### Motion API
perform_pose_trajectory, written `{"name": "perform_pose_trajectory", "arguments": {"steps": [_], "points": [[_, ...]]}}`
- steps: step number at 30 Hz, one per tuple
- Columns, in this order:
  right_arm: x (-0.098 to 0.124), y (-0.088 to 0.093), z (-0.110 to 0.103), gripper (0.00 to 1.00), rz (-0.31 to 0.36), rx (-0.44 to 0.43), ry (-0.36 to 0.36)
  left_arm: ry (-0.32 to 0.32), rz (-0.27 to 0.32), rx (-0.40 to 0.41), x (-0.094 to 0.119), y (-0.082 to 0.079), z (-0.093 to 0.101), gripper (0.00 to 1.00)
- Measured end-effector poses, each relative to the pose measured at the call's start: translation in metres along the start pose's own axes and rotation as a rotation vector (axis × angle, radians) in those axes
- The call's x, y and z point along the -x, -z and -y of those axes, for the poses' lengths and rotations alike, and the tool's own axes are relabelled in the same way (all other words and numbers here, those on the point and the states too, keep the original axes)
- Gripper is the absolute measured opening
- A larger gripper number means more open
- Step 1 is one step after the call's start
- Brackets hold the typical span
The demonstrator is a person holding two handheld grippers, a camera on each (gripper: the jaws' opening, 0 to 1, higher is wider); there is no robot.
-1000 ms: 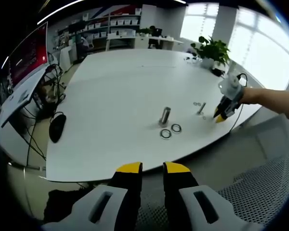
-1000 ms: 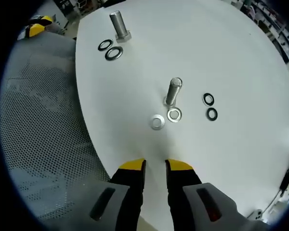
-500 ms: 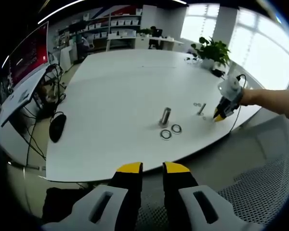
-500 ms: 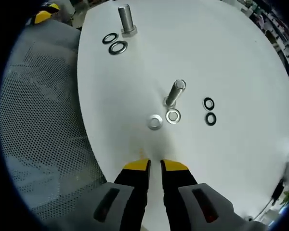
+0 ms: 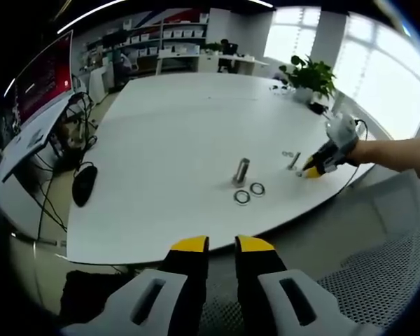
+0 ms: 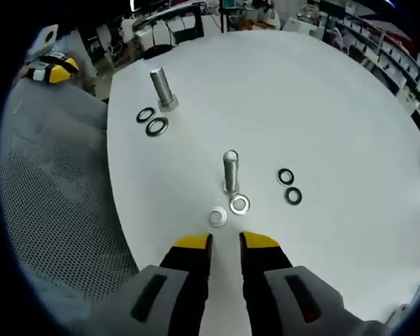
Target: Place the washer onto the threaded stud by aligning its center hole with the stud, sliding it down to the base, and recovering from edge contact or off-axis alignment until the washer reaches the visible bottom stop.
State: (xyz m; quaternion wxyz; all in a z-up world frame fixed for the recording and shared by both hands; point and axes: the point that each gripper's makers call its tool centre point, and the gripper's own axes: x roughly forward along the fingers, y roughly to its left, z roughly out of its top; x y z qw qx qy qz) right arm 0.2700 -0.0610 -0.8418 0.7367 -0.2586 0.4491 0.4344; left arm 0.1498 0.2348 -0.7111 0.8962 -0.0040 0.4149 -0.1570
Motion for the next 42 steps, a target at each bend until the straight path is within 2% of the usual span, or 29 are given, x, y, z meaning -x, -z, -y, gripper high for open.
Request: {"name": "perform_pose_trajectory", "arguments": {"steps": [5, 8, 26, 30, 33, 36, 39, 42], "points": [[-0.003, -0.006, -0.002, 0.2, -0.005, 0.016, -0.006, -0.002, 0.001, 0.002, 0.0, 0.0, 0.0, 0.12], [-0.005, -0.008, -0.005, 0.19, -0.022, 0.079, -0.002, -0.004, 0.003, 0.004, 0.0, 0.0, -0.001, 0.12], [-0.005, -0.01, -0.007, 0.15, -0.041, 0.084, -0.016, -0.003, 0.002, 0.006, 0.0, 0.0, -0.001, 0.12], [-0.006, -0.011, -0.007, 0.16, -0.035, 0.065, -0.022, -0.002, 0.001, 0.005, 0.0, 0.0, -0.001, 0.12], [-0.007, -0.015, -0.011, 0.21, -0.02, 0.041, -0.045, -0.001, 0.0, 0.004, 0.0, 0.0, -0.001, 0.12], [-0.008, -0.016, -0.009, 0.19, -0.017, 0.098, -0.021, -0.001, 0.0, 0.003, 0.0, 0.0, 0.0, 0.12], [-0.008, -0.015, -0.009, 0.19, -0.019, 0.067, -0.025, 0.0, -0.001, 0.001, 0.0, 0.0, 0.0, 0.12], [-0.008, -0.015, -0.009, 0.19, -0.016, 0.076, -0.026, 0.001, -0.002, 0.001, 0.0, 0.0, 0.0, 0.12]]}}
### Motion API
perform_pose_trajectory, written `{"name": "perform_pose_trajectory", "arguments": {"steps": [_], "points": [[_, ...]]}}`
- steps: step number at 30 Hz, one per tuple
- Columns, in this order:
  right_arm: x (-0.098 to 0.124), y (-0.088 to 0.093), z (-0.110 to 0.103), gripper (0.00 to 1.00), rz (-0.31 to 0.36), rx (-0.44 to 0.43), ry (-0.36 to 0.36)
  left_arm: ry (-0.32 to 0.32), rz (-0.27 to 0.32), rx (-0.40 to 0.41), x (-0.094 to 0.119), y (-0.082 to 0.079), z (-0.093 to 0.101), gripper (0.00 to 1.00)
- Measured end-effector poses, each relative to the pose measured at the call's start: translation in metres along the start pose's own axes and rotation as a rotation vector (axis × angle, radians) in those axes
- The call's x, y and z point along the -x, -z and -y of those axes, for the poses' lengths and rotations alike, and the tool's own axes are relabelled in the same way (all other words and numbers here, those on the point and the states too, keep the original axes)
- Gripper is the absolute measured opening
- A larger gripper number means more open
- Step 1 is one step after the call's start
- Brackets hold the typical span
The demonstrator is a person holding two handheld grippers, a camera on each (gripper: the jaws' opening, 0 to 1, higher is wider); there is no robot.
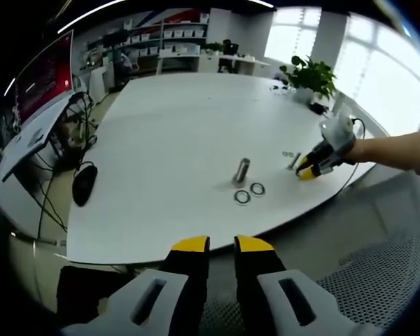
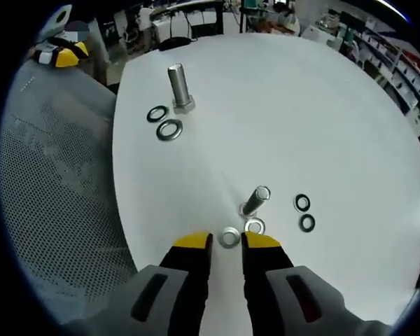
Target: Place the washer onto the threaded stud by aligning its center hole with the stud, sliding it down to the base, and recovering from edge contact or off-axis alignment until the washer reaches the visible bottom stop.
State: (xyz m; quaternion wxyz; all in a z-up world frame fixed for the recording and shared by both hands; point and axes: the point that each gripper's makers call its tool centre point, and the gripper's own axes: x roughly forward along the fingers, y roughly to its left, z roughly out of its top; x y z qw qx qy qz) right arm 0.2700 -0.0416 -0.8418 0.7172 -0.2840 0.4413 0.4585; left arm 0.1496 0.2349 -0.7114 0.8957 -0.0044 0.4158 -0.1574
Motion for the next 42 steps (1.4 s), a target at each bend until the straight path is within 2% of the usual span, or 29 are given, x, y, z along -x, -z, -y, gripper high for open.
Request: {"name": "perform_pose_trajectory", "arguments": {"steps": [10, 14, 23, 27, 42], "points": [[0.001, 0.003, 0.0, 0.15, 0.0, 0.017, 0.009, 0.002, -0.001, -0.001, 0.0, 0.0, 0.0, 0.12], [0.001, 0.002, -0.001, 0.14, -0.02, 0.034, 0.013, 0.003, -0.001, 0.0, 0.0, 0.0, 0.0, 0.12], [0.004, 0.007, 0.004, 0.14, -0.069, 0.015, 0.032, 0.003, 0.0, 0.0, 0.0, 0.0, 0.001, 0.12], [0.012, 0.003, 0.006, 0.14, -0.042, -0.029, 0.036, 0.003, 0.001, 0.002, 0.0, 0.0, 0.0, 0.12], [0.044, -0.017, 0.017, 0.13, 0.056, -0.093, 0.09, 0.005, 0.002, 0.002, 0.0, 0.0, 0.001, 0.11]]}}
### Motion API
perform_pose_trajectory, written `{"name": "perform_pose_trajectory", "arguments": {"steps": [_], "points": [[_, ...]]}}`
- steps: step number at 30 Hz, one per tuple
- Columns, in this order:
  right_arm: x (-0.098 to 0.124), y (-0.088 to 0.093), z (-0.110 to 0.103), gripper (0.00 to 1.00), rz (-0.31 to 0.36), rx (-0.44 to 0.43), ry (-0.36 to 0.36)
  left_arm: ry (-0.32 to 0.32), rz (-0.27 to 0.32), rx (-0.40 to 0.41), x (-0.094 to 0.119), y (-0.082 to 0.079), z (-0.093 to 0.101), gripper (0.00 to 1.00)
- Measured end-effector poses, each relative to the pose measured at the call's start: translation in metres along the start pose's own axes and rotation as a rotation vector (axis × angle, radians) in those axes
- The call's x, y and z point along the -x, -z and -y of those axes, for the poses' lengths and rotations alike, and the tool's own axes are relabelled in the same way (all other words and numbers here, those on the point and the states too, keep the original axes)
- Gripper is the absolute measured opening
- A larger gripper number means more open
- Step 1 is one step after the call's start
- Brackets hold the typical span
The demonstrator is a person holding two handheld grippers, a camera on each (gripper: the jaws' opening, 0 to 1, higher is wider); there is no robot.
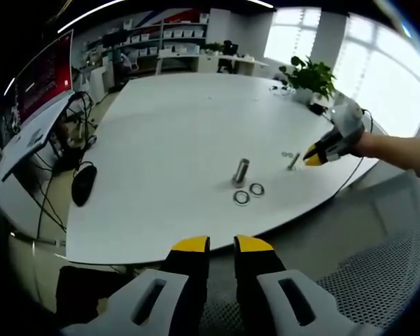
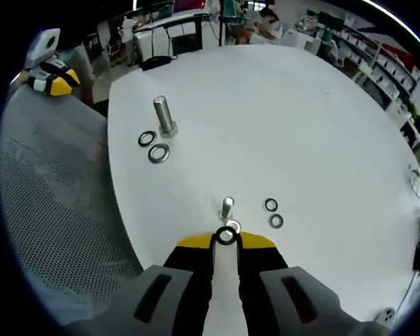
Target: Place the washer onto the threaded stud by aligning its center hole with the stud, sliding it down to the base, and recovering from edge contact or off-axis alignment until the washer reaches the visible bottom stop.
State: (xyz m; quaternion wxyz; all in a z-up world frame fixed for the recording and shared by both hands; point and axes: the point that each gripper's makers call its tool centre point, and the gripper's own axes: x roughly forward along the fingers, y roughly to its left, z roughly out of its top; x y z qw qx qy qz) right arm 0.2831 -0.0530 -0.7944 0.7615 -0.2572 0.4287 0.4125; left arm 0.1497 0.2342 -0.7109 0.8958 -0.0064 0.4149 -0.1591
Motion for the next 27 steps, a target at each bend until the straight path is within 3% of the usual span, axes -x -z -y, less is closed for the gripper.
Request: {"name": "perform_pose_trajectory", "arguments": {"steps": [15, 27], "points": [[0.011, -0.025, 0.004, 0.13, 0.022, 0.043, 0.007, 0.0, 0.003, 0.002, 0.0, 0.0, 0.0, 0.11], [0.004, -0.031, 0.002, 0.13, 0.01, 0.065, 0.001, 0.0, 0.005, 0.004, 0.0, -0.001, 0.0, 0.11]]}}
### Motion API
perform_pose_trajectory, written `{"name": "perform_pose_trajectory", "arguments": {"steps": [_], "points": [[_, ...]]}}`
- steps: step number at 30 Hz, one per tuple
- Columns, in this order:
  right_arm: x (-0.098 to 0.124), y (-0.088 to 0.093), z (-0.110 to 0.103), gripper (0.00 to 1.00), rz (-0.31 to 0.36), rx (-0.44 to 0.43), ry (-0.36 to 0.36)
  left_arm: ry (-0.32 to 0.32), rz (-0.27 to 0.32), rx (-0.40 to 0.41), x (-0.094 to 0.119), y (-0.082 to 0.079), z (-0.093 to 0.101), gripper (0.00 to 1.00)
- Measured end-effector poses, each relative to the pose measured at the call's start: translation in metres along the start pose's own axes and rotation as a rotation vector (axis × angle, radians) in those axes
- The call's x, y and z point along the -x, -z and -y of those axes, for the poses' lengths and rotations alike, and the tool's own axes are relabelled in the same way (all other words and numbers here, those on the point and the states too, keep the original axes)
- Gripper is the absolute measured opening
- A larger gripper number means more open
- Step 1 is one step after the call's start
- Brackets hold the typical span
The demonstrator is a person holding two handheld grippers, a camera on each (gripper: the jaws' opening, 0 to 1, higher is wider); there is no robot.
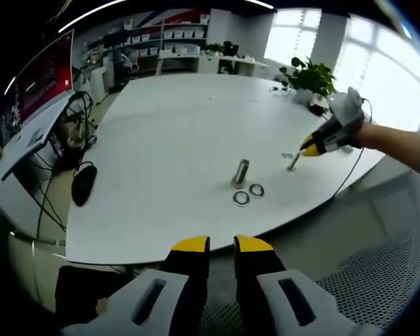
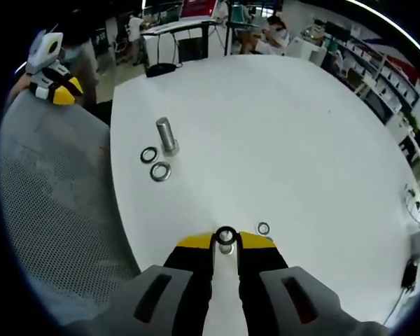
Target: Place the washer onto the threaded stud by aligning its center hole with the stud, sliding it down to the base, and recovering from edge contact or off-axis alignment until the washer reaches the visible bottom stop.
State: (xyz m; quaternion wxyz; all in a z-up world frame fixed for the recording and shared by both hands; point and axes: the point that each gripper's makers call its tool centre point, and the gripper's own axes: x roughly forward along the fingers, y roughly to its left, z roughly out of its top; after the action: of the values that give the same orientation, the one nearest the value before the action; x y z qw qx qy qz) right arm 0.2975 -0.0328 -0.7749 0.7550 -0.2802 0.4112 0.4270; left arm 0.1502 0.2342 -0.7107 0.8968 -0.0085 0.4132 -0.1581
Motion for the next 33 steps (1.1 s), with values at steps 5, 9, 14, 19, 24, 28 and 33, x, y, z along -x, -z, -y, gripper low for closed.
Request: {"name": "perform_pose_trajectory", "arguments": {"steps": [5, 9, 14, 19, 24, 28, 33], "points": [[-0.004, 0.0, 0.001, 0.13, -0.019, 0.009, -0.005, 0.0, -0.002, -0.002, 0.0, 0.0, 0.0, 0.11], [-0.007, 0.001, -0.002, 0.13, -0.045, 0.02, -0.021, 0.0, -0.003, -0.002, 0.0, 0.0, 0.0, 0.11], [-0.011, 0.004, -0.002, 0.13, -0.068, 0.032, -0.031, 0.0, -0.004, -0.002, 0.0, 0.0, 0.0, 0.11], [-0.015, 0.005, -0.003, 0.13, -0.085, 0.042, -0.036, 0.0, -0.003, -0.001, 0.0, 0.0, 0.0, 0.11], [-0.025, 0.01, -0.003, 0.13, -0.101, 0.046, -0.041, -0.002, -0.002, 0.001, 0.0, 0.0, 0.0, 0.11], [-0.032, 0.014, -0.007, 0.13, -0.122, 0.065, -0.045, -0.002, -0.003, 0.0, 0.0, 0.0, 0.0, 0.1], [-0.037, 0.02, -0.014, 0.13, -0.146, 0.084, -0.061, -0.001, -0.005, -0.002, 0.0, 0.0, 0.0, 0.1]]}}
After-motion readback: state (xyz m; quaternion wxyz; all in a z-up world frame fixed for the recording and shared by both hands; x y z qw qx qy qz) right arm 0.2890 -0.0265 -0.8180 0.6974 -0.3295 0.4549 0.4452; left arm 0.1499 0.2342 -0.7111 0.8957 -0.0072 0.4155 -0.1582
